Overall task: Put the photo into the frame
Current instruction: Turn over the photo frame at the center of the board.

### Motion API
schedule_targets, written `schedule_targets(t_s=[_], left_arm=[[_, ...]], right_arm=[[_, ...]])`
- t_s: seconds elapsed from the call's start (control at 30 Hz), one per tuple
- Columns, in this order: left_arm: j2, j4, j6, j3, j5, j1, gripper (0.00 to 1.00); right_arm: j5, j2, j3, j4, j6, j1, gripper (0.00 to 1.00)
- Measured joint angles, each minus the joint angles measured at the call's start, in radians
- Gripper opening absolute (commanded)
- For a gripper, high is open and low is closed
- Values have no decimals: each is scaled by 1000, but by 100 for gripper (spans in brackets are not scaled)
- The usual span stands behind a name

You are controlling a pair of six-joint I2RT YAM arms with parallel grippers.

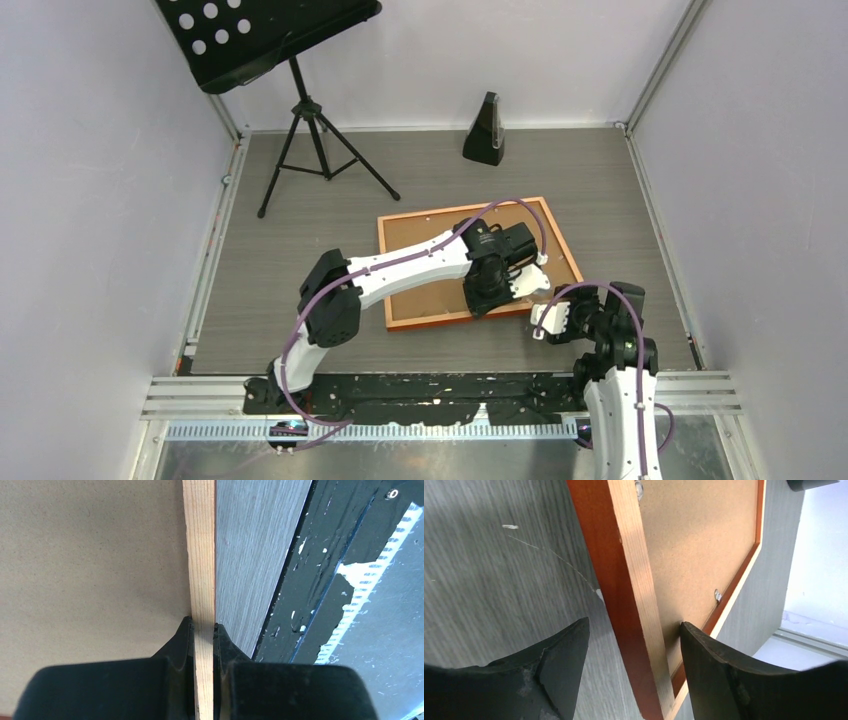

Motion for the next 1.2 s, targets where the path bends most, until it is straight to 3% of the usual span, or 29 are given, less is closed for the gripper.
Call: schedule_targets(t_s=[0.23, 0.37, 0.6, 0.67, 0.77, 0.83, 1.2], left_arm=[[1, 4, 0, 0, 12, 1, 0], [1, 3, 1, 0, 15, 1, 0], [1, 4, 2, 0, 14, 4, 0], [1, 4, 2, 0, 13, 4, 10], [1, 5, 7, 0, 9, 4, 43], [1, 10, 15, 0, 7, 4, 56], [-89, 71, 13, -68, -87, 2, 73]], right_arm=[[-2, 1, -26, 99, 28, 8, 52], [-8, 1, -29, 126, 38, 8, 47], [-10, 1, -29, 135, 39, 8, 6], [-10, 1, -29, 136, 39, 8, 5], [-11, 1, -28, 136, 40, 8, 5], [-12, 1, -24, 136, 43, 8, 5], [-31, -10, 6, 134, 94, 9, 5]])
